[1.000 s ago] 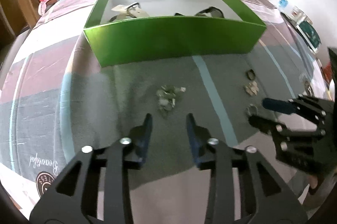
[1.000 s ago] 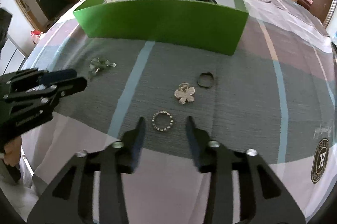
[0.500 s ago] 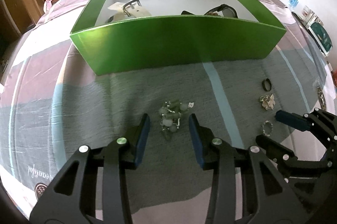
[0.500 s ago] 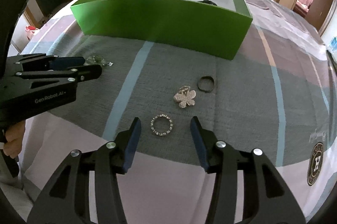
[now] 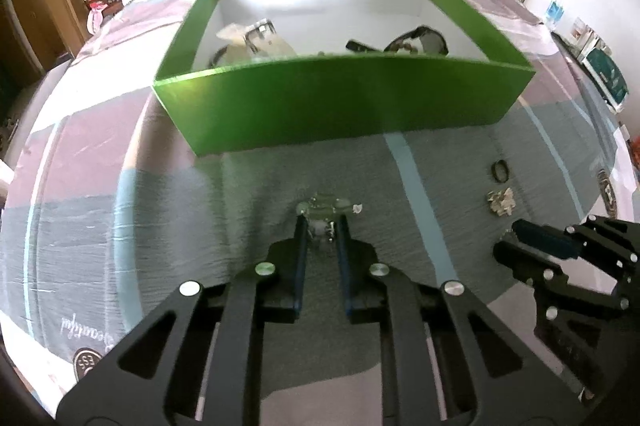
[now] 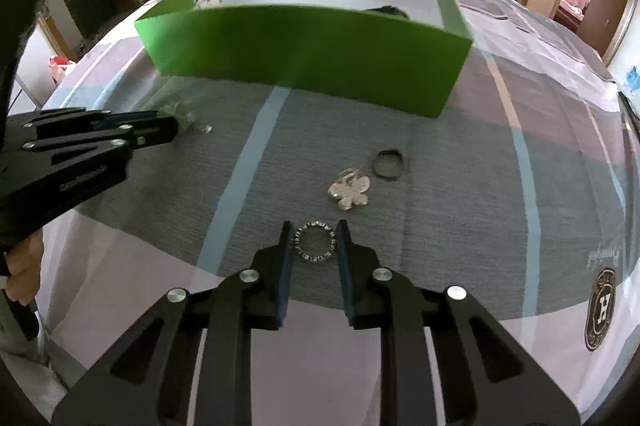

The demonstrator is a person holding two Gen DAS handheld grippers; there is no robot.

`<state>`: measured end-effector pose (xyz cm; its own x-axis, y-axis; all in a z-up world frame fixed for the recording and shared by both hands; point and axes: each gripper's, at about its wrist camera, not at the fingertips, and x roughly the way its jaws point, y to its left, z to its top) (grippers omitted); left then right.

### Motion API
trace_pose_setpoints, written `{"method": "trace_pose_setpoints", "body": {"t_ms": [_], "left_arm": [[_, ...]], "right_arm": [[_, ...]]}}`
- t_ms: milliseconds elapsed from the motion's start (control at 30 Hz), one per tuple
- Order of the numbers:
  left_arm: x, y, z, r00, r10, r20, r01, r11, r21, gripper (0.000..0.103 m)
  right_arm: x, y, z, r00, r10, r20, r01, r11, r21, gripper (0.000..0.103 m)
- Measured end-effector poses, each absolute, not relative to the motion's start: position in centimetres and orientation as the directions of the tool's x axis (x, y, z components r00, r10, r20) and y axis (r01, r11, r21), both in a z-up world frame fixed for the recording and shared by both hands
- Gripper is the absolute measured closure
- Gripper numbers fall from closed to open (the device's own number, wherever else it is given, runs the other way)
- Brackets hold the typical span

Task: Organize jewelry
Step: 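Carry the crystal charm and ring into the green box and open both tools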

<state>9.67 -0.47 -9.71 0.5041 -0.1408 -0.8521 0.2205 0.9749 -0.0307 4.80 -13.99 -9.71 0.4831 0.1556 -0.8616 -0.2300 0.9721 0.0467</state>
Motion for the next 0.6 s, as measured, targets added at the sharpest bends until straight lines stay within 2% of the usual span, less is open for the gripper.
{"method": "trace_pose_setpoints", "body": {"t_ms": [333, 600], "left_arm": [[8.2, 0.1, -5.7, 0.578, -0.178, -0.796, 0.233, 0.971, -0.048, 0.089], [9.1, 0.4, 0.5, 0.691, -0.162, -0.704, 0.239, 0.971, 0.010, 0.089]], "right_arm": [[5.0, -15.2, -6.9, 0.532, 0.189, -0.825, -0.220, 0.972, 0.081, 0.081], [6.7, -15.5, 0.0, 0.679, 0.176, -0.713, -0.235, 0.972, 0.017, 0.081]]}}
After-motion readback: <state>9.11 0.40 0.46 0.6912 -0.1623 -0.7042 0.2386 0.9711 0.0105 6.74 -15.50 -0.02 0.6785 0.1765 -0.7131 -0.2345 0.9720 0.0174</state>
